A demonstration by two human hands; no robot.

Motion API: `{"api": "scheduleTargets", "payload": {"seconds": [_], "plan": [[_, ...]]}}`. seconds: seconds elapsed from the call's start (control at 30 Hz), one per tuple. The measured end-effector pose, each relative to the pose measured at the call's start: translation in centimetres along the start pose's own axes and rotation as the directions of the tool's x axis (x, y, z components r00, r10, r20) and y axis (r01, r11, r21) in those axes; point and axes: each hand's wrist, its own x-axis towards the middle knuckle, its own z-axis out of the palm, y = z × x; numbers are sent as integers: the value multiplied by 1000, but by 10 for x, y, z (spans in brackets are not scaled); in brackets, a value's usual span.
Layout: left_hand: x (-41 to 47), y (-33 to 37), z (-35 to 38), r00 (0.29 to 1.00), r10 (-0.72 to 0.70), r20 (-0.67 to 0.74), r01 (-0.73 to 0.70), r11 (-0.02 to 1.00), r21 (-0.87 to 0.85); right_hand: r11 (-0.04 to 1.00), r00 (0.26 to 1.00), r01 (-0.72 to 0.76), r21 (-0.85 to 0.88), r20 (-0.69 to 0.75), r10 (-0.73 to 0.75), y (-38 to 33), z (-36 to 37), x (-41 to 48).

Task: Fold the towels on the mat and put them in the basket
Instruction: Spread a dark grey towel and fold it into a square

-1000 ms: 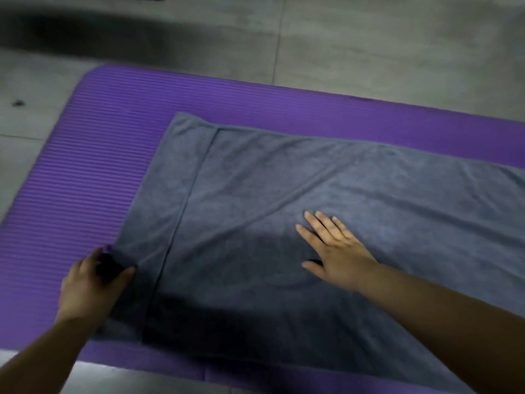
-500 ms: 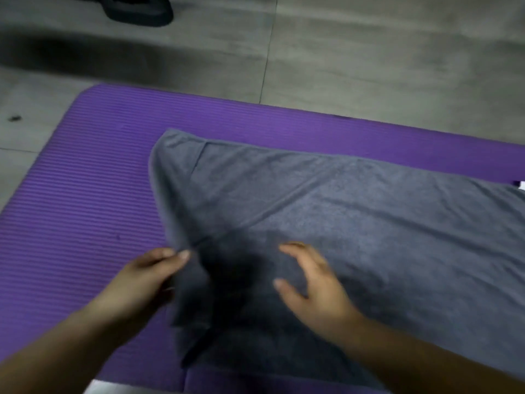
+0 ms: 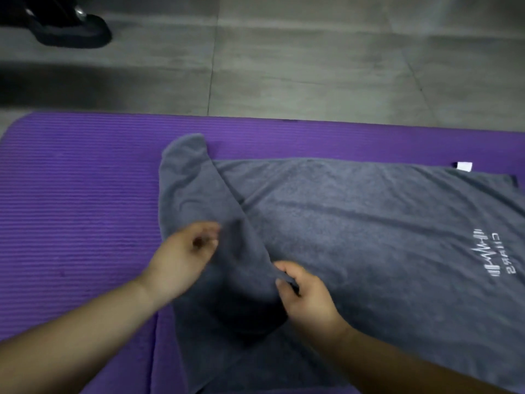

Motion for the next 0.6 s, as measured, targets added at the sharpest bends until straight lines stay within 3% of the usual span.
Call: {"api": "scheduleTargets", "payload": {"seconds": [0.03,0.07,0.1,0.13,0.2,0.3,0.37,0.43,0.5,0.53,0.6], "plan": [[15,-6,-7,975,217,-44,-197,941,276,999,999,31,-19,24,-31,2,-3,-1],[30,-7,-10,917,392,66,-369,778,509,996,996,79,-42,47,-78,4,-6,-3],[45,-4,-8,866,427,259,-484,587,649,990,991,124,-66,67,-120,7,-8,-6],[58,2,-3,850,333,408,-523,449,725,983,984,163,-81,90,-155,7,-7,-8],[83,17,14,830,73,553,-547,302,781,948,959,271,-165,134,-251,7,-8,-14],[108,28,33,813,42,580,-582,47,812,832,912,407,-377,119,-392,15,-18,-27],[115,31,31,831,89,549,-545,-65,836,855,922,381,-352,74,-380,22,-34,-41],[116,33,22,857,68,510,-500,-125,857,909,950,303,-287,20,-311,29,-60,-59],[110,33,12,890,12,456,-453,-94,887,923,962,223,-315,-83,-261,37,-79,-75],[107,31,10,914,-12,405,-405,-19,914,928,965,193,-319,-111,-238,38,-86,-81],[100,31,12,964,-66,256,-227,291,929,947,971,144,-287,-142,-191,42,-96,-88]]}}
